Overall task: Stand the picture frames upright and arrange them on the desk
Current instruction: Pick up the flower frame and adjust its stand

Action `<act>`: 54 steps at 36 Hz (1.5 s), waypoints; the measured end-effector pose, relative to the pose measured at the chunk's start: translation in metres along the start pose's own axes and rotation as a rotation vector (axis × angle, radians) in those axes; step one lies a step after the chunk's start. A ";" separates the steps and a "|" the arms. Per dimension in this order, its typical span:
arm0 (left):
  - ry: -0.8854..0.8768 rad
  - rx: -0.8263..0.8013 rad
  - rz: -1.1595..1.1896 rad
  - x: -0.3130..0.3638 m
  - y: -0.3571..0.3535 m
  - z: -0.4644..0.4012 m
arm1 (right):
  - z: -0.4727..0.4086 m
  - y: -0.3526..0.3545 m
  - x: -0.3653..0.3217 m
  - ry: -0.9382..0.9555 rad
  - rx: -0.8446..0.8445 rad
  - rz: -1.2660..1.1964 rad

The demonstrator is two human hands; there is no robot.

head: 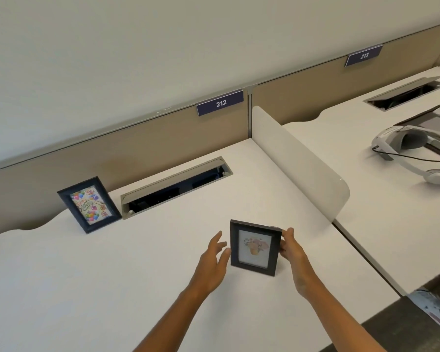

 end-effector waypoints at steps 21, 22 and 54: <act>-0.110 0.094 -0.030 0.013 0.000 -0.019 | -0.013 -0.008 -0.004 -0.063 -0.179 -0.063; -0.126 0.103 -0.014 0.013 0.001 -0.015 | -0.009 -0.008 -0.005 -0.035 -0.204 -0.040; -0.366 0.388 -0.073 0.016 0.015 0.050 | 0.041 -0.037 -0.025 0.290 -0.053 0.087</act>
Point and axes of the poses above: each hand's wrist, its own z-axis away from the middle knuckle, its own y-axis out of the back of the hand, x = y × z, the point moved 5 cm from there along -z, towards the middle knuckle, and after that the axes turned 5 degrees about -x, right-handed, at the moved point
